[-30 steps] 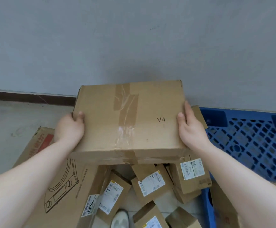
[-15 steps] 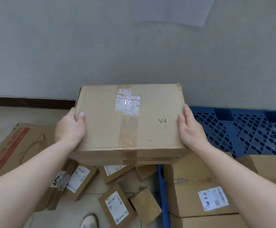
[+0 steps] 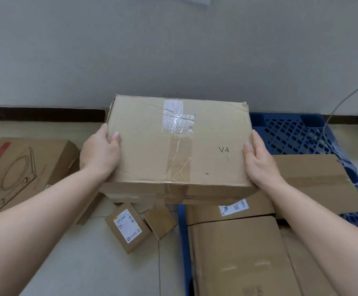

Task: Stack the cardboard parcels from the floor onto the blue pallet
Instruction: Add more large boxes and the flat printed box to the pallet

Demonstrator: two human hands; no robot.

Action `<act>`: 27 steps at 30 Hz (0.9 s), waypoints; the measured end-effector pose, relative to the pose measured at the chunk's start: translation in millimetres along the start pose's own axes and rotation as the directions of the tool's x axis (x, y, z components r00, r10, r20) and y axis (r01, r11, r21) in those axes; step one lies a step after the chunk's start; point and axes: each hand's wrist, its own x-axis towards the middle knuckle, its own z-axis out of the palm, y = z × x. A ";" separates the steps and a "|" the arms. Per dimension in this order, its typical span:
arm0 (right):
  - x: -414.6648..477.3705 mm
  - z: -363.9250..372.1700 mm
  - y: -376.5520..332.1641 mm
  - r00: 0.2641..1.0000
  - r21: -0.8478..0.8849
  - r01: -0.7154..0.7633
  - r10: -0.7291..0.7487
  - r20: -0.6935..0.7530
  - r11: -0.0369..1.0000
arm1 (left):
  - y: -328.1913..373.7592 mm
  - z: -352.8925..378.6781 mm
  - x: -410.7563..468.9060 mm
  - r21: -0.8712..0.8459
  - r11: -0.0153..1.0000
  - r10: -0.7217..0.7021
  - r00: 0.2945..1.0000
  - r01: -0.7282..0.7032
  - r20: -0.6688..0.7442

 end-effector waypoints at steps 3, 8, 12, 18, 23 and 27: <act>-12.3 -25.3 27.2 1.000 0.036 -0.023 0.023 -0.006 0.999 | 15.7 15.1 -26.9 0.013 1.000 0.022 1.000 -0.022 0.000; -29.4 -85.1 72.2 1.000 0.083 -0.023 0.023 0.002 0.996 | 60.2 47.1 -80.8 0.019 1.000 0.005 1.000 -0.005 0.005; -44.7 -148.8 102.6 1.000 0.077 -0.025 0.026 -0.015 0.997 | 104.8 74.8 -135.8 -0.050 0.999 0.008 1.000 -0.007 0.010; -61.9 -224.6 157.1 0.996 0.008 -0.053 0.053 -0.074 0.999 | 155.0 123.4 -191.4 -0.117 0.993 0.039 0.996 -0.030 0.075; -76.6 -256.4 213.9 0.988 0.013 -0.120 0.120 -0.091 0.993 | 182.1 159.7 -224.9 -0.110 0.991 0.086 0.991 -0.075 0.103; -85.6 -274.4 250.9 0.985 0.031 -0.142 0.145 -0.091 0.989 | 196.5 188.9 -248.4 -0.086 0.992 0.101 0.987 -0.091 0.127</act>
